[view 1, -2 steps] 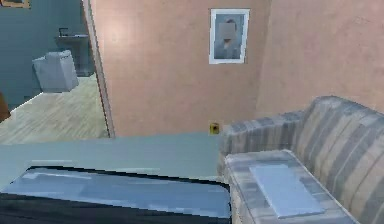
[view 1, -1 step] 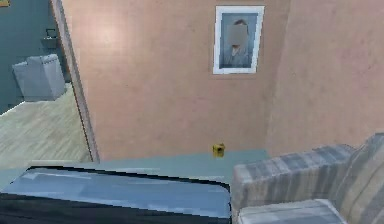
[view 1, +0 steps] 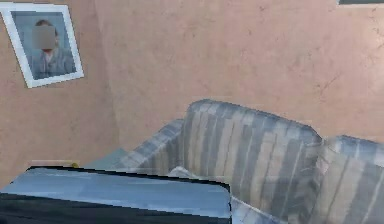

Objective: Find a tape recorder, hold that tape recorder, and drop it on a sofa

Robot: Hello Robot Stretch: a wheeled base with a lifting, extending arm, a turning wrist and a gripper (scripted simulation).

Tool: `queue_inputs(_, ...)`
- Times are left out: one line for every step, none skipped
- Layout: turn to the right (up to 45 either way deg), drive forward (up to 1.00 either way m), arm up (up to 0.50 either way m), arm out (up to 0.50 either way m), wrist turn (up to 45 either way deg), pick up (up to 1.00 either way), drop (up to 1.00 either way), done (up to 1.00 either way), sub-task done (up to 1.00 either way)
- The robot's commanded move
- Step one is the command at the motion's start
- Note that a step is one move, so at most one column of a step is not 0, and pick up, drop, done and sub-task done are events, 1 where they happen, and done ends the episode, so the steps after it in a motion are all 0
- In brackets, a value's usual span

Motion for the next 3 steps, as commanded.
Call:
queue_inputs(24.0, 0.0, 0.0, 0.0, 0.0, 0.0, 0.0, 0.0, 0.0)
queue_inputs(3.0, 0.0, 0.0, 0.0, 0.0, 0.0, 0.0, 0.0, 0.0)
queue_inputs(-45.0, 0.0, 0.0, 0.0, 0.0, 0.0, 0.0, 0.0, 0.0)
